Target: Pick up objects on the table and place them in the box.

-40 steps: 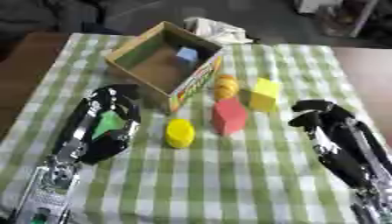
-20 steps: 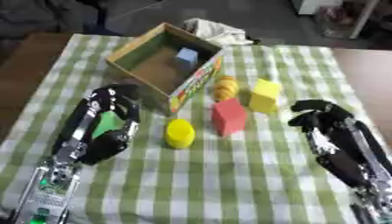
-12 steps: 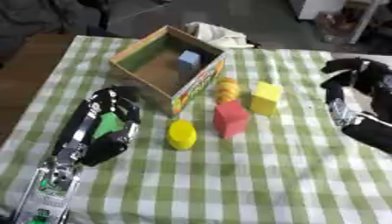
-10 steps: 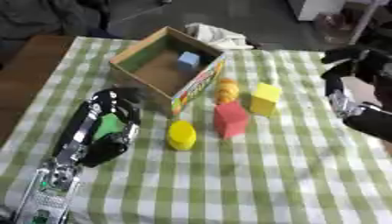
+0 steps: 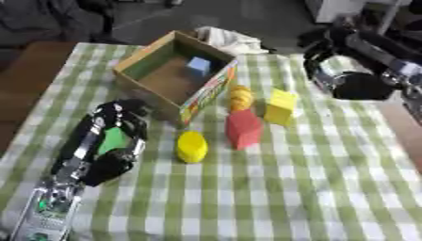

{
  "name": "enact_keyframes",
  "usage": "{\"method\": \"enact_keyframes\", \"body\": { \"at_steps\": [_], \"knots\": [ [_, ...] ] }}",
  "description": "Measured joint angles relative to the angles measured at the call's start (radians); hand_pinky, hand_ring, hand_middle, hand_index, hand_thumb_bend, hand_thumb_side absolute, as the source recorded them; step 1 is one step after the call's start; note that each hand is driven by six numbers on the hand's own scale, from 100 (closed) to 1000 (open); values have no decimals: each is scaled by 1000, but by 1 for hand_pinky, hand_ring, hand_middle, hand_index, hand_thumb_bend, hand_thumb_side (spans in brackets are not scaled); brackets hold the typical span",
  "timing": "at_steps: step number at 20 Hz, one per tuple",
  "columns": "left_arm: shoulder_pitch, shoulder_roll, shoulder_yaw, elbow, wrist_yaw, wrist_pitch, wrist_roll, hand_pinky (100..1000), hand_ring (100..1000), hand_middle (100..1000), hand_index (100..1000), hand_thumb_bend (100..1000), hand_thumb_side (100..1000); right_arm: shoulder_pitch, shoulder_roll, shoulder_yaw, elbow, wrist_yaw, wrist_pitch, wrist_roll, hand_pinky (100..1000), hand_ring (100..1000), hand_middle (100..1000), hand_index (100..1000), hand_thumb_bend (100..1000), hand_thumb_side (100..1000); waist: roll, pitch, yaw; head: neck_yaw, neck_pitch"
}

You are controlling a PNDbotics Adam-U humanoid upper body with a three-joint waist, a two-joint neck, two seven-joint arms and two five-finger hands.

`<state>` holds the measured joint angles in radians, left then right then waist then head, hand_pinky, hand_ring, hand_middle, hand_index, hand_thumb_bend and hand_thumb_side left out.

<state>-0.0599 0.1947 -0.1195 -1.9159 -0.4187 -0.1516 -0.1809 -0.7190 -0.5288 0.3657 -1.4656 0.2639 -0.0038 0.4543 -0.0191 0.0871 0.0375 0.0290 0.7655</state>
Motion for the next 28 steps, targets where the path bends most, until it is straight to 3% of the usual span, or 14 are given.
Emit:
{"method": "enact_keyframes", "body": {
  "at_steps": [6,10,13,14,16,21,25,28],
  "knots": [
    [1,-1,-9,0,5,-2,-10,496,613,639,826,100,567,-80,100,-10,258,145,-93,102,838,921,911,972,288,345,6,-8,31,-34,0],
    [3,-1,-13,2,10,-3,-16,497,613,639,827,100,573,-109,136,-42,369,271,-140,110,868,956,931,993,346,339,8,-11,44,-58,0],
    [3,-2,-15,5,13,-3,-18,497,613,640,827,100,572,-117,151,-63,426,364,-160,102,893,978,944,1000,336,331,8,-12,51,-73,0],
    [3,-2,-16,5,13,-4,-19,497,613,640,827,100,573,-117,155,-69,443,396,-162,98,895,980,944,1000,387,375,8,-13,53,-76,0],
    [3,-2,-18,5,13,-3,-20,497,613,640,827,100,573,-117,157,-83,477,465,-157,83,903,987,945,1000,411,370,8,-13,60,-83,0],
    [3,-2,-18,6,13,-3,-22,497,613,640,828,100,575,-117,165,-127,561,604,-122,6,900,982,933,1000,404,385,9,-13,72,-97,0],
    [3,-2,-18,6,13,-3,-23,498,613,640,828,100,576,-117,166,-153,613,633,-101,-38,893,972,908,1000,396,397,9,-14,73,-102,0],
    [3,-2,-18,6,13,-2,-24,498,613,639,828,100,575,-117,173,-164,639,635,-92,-53,866,924,827,956,377,420,9,-14,74,-102,0]
  ]
}}
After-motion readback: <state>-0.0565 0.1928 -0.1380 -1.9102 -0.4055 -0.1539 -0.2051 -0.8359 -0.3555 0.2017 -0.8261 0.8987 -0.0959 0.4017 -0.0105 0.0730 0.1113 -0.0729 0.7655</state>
